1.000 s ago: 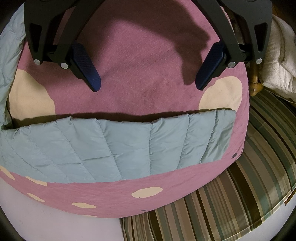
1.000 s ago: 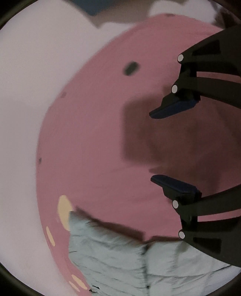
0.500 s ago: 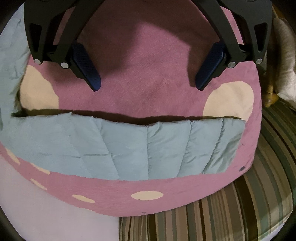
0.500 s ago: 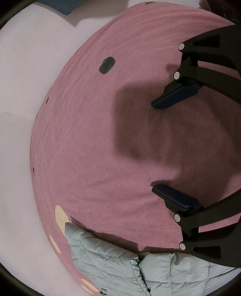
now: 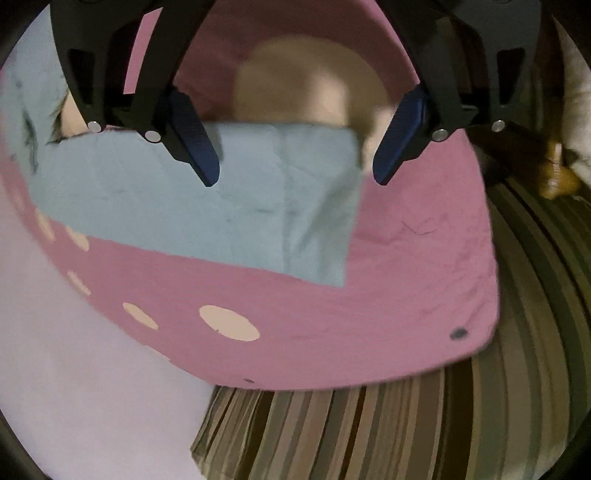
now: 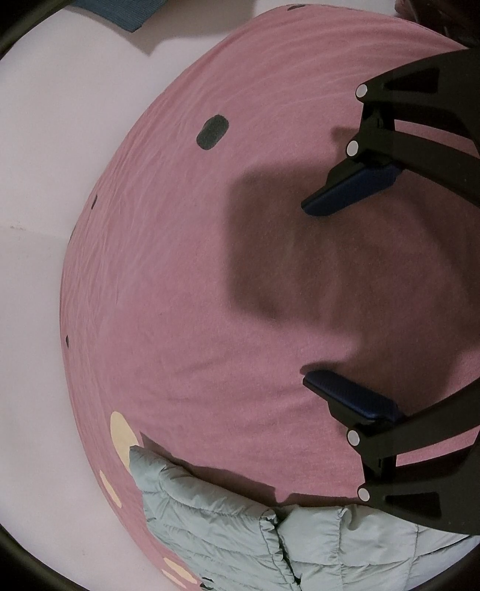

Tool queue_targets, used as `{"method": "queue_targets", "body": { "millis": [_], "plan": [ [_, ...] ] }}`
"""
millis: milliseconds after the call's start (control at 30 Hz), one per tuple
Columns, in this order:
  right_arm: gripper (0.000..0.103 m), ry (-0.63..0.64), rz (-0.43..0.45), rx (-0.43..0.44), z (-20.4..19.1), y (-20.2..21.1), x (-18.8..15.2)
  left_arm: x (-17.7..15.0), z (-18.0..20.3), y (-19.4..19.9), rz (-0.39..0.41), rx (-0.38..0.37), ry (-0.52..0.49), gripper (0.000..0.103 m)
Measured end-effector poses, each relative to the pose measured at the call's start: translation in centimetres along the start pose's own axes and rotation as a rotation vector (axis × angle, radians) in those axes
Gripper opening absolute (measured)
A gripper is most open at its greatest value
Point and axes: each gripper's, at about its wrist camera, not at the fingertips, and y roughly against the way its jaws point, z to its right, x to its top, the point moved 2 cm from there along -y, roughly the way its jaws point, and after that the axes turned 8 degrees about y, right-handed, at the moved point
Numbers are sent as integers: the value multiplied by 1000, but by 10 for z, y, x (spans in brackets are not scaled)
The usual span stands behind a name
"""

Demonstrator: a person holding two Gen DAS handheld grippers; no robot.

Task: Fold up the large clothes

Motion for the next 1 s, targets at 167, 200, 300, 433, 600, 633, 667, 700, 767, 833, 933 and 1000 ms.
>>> {"method": "queue_targets", "body": {
  "millis": [167, 200, 300, 433, 600, 633, 667, 700, 767, 833, 933, 1000],
  "plan": [
    [86, 1, -1, -9, 0, 0, 0, 16, -28, -26, -110, -160, 78, 85],
    [86, 1, -1, -11, -1, 0, 0, 16, -30, -28, -118, -183, 86, 85],
    [87, 2, -2, -18, -1, 0, 0, 17, -25, -35, -135, -252, 87, 85],
    [87, 3, -2, -25, -1, 1, 0, 20, -13, -45, -150, -276, 30, 80],
    [87, 3, -2, -26, -1, 0, 0, 27, -14, -55, -170, -325, 70, 43],
    [87, 4, -2, -27, -1, 0, 0, 26, -17, -55, -177, -331, 82, 37],
    [87, 5, -2, -26, 0, 0, 0, 26, -15, -56, -180, -326, 84, 27],
    [87, 4, -2, -25, 0, 0, 0, 24, -16, -55, -178, -320, 78, 22],
    [87, 5, -1, -25, 0, 0, 1, 24, -10, -49, -168, -312, 64, 10],
    [87, 5, 0, -24, 0, 0, 1, 24, -6, -40, -150, -323, 58, 7],
    [87, 5, -1, -23, 0, 0, 1, 25, 20, -19, -119, -356, 18, 6],
    [87, 4, -1, -23, 0, 0, 1, 24, 55, 0, -99, -408, -34, 6]
  ]
}}
